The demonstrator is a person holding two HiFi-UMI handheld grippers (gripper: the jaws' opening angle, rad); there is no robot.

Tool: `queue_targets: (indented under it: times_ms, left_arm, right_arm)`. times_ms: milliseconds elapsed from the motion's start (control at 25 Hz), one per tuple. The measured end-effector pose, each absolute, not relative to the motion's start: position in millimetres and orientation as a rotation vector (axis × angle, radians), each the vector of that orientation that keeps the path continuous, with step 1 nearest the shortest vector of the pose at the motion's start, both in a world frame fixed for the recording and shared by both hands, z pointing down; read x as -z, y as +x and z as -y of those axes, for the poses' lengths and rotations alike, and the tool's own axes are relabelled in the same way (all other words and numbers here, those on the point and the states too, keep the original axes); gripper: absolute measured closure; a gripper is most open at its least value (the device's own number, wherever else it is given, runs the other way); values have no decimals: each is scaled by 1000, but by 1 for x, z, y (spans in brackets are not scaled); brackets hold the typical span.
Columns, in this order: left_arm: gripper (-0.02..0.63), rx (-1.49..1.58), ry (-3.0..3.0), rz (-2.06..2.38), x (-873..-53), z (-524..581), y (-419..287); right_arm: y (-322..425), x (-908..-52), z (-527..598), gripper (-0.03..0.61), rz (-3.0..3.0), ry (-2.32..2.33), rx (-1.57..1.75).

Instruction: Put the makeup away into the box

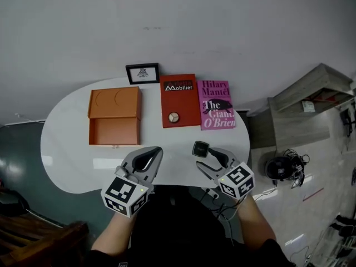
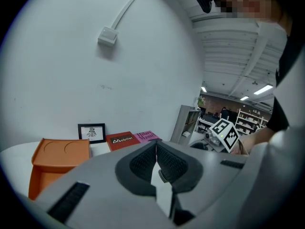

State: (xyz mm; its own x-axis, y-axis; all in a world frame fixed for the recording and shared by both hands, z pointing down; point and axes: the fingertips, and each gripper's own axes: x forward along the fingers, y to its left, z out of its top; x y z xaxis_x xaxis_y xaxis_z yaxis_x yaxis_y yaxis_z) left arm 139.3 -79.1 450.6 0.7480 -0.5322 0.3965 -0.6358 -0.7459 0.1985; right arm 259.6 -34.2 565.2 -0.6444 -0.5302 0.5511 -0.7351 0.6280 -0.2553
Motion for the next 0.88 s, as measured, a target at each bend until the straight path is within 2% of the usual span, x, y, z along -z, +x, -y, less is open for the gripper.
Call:
queue_targets:
  times_ms: [480, 880]
  left_arm:
    - [600, -583, 2531, 905, -495, 67, 140]
    - [600, -609, 2457, 921, -513, 59, 149]
  right_arm:
    - [280, -656, 47, 327, 2253, 842, -538]
    - [284, -688, 52, 311, 2230, 666, -392]
